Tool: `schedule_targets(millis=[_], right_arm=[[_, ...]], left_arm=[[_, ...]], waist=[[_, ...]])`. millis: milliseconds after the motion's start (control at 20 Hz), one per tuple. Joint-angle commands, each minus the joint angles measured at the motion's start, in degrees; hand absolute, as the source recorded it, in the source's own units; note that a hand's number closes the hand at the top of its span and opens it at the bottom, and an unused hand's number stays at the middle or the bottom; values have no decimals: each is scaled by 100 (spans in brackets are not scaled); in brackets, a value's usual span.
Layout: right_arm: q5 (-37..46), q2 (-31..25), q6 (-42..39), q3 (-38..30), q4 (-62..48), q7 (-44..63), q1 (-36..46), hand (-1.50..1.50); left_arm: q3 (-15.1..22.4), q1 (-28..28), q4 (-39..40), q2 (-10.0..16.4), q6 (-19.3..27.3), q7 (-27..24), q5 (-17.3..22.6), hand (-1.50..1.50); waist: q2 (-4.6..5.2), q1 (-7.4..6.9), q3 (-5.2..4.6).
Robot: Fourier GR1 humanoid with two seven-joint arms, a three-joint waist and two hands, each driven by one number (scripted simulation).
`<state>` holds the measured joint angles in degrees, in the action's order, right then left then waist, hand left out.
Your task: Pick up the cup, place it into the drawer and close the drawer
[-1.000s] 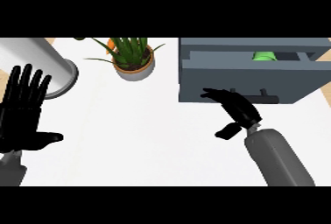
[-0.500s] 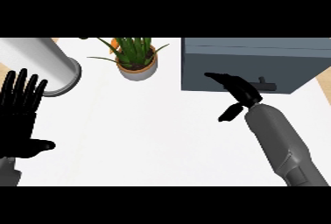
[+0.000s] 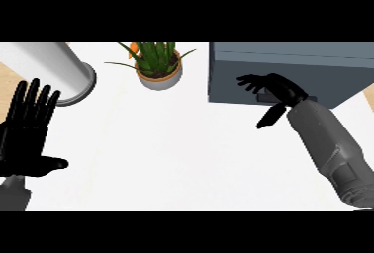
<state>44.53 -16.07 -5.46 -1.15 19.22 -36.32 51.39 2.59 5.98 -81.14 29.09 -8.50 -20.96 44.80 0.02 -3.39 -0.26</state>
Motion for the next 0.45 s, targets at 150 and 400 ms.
schedule_targets(millis=[150,400], right_arm=[[-28,-612,-5,-308,-666,219,569,-150],[16,-514,98,-295,-788,199,604,-150]], left_arm=[[96,127,4,-146,91,-58,-204,-150],[58,306,243,-171,18,-128,-276,-150]], waist=[[211,-151,46],[230,-120,42]])
